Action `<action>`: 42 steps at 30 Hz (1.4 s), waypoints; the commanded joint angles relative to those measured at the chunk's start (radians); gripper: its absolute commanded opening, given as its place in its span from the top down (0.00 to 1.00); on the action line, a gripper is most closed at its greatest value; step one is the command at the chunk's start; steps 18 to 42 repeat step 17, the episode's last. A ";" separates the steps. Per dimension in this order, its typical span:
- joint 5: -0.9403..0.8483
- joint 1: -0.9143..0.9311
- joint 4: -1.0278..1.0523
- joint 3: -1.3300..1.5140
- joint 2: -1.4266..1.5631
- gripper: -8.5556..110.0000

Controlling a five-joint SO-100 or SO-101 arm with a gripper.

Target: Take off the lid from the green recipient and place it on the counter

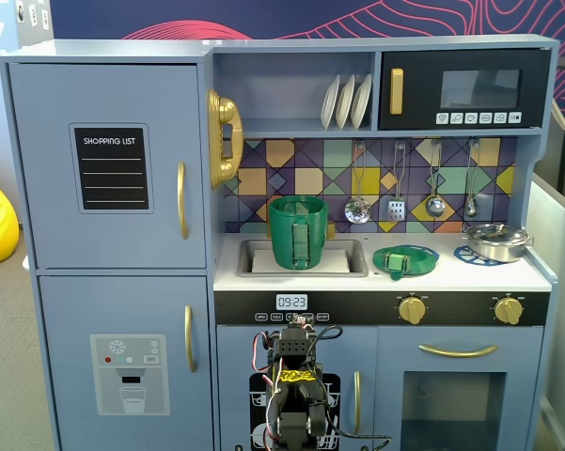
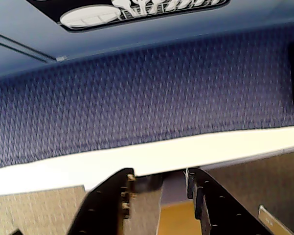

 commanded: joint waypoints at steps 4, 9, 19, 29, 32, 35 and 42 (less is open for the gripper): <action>-0.015 -0.006 0.187 -0.003 -0.003 0.92; -0.035 -0.006 0.190 -0.003 -0.003 0.92; -0.034 -0.003 0.190 -0.003 -0.003 0.92; -0.034 -0.003 0.190 -0.003 -0.003 0.92; -0.034 -0.003 0.190 -0.003 -0.003 0.92; -0.034 -0.003 0.190 -0.003 -0.003 0.92; -0.034 -0.003 0.190 -0.003 -0.003 0.92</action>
